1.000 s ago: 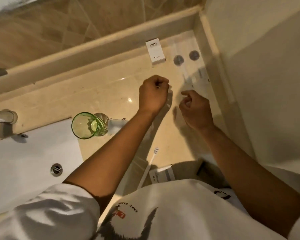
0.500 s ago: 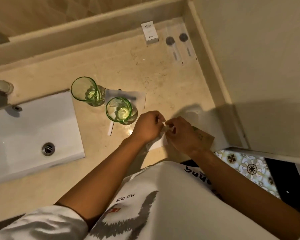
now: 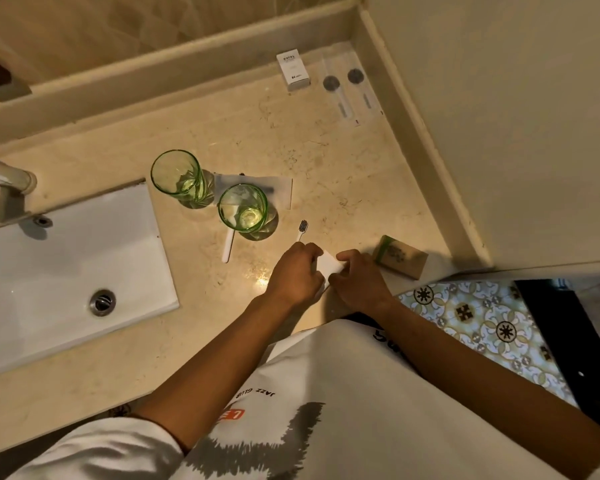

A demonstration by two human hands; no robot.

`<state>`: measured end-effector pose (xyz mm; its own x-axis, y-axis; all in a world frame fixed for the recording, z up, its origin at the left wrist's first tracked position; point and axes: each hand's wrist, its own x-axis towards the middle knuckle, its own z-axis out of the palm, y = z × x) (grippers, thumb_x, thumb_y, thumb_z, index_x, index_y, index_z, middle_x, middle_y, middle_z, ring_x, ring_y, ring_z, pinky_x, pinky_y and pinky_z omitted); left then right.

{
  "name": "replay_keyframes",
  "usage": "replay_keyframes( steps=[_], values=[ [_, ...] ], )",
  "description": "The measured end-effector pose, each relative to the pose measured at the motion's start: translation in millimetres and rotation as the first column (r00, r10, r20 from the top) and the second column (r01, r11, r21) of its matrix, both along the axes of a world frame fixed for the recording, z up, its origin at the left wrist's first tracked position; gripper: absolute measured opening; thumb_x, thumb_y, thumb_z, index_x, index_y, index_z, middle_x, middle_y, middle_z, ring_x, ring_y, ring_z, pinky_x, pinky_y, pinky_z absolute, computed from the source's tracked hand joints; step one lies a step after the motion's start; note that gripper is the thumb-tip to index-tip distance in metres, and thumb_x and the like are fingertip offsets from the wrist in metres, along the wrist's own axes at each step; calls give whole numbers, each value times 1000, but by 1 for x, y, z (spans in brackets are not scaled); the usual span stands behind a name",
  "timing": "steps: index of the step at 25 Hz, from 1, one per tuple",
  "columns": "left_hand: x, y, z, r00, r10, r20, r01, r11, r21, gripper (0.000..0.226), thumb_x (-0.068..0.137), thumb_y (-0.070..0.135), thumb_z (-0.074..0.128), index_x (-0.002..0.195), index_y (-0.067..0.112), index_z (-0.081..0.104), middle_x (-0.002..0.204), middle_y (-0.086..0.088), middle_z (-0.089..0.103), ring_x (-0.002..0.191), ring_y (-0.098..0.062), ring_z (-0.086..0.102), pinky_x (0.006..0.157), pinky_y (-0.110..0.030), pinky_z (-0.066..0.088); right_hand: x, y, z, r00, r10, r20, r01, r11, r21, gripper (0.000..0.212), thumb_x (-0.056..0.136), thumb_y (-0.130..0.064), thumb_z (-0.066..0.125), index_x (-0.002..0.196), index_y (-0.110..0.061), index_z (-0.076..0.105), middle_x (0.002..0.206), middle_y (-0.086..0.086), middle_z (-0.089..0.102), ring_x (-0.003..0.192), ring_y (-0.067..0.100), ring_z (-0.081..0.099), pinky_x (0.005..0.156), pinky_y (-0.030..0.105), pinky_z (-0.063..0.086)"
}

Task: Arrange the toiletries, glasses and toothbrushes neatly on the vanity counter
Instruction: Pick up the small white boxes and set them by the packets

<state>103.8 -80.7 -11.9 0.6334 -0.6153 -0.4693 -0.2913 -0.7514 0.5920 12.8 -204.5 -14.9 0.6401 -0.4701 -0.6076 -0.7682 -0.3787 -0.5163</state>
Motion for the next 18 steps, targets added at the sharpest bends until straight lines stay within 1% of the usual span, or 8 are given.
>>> replay_keyframes(
  steps=[3,7,9,10,12,14,17,18],
  values=[
    [-3,0,-1,998,53,-44,-55,998,-39,46,74,6,71,119,12,66,110,-11,66,95,-29,63,76,-28,45,1,-1,1,996,-88,5,88,996,25,44,85,-22,65,127,-14,56,119,11,61,95,17,56,71,21,38],
    [-1,-2,-1,942,267,-204,-283,958,-50,55,71,-5,69,122,15,68,106,-4,71,82,-18,62,77,-25,50,3,-3,1,994,-110,2,110,994,21,46,85,-21,65,129,-13,57,122,12,61,104,22,59,79,24,40],
    [1,-3,2,906,339,-254,-363,930,-54,54,72,-7,63,120,16,70,105,-2,73,87,-19,66,81,-25,53,6,-5,2,994,-105,4,105,994,17,48,85,-20,65,132,-11,57,126,14,61,109,25,59,83,25,44],
    [3,-3,3,889,362,-280,-393,918,-60,53,72,-8,61,118,16,71,105,-2,74,90,-19,67,83,-26,54,7,-6,3,994,-111,15,110,994,17,47,85,-19,65,131,-10,58,126,14,62,108,25,59,82,24,45],
    [5,-3,6,872,375,-314,-416,906,-75,52,71,-8,60,114,17,73,104,-1,76,93,-20,69,86,-30,57,10,-5,5,992,-115,45,114,993,23,38,85,-18,64,122,-7,64,117,13,67,95,20,59,68,18,43],
    [9,-4,10,871,368,-325,-420,902,-103,49,71,-8,59,111,17,75,103,-1,77,95,-20,71,89,-33,58,14,-5,9,995,-96,38,94,993,69,27,86,-18,62,109,-6,70,105,13,72,83,18,59,61,19,43],
    [23,-11,18,861,371,-347,-441,885,-148,46,72,-7,56,108,15,76,102,-2,77,98,-20,72,91,-35,59,28,-11,19,982,-190,22,181,958,223,13,88,-17,61,90,-10,72,87,16,74,70,21,63,69,38,57],
    [29,-13,21,852,382,-357,-459,874,-161,46,74,-8,55,110,14,74,102,-1,77,100,-20,72,92,-36,59,34,-17,23,971,-238,37,220,938,269,10,88,-16,62,82,-14,70,82,14,74,67,20,64,70,39,59]
  ],
)
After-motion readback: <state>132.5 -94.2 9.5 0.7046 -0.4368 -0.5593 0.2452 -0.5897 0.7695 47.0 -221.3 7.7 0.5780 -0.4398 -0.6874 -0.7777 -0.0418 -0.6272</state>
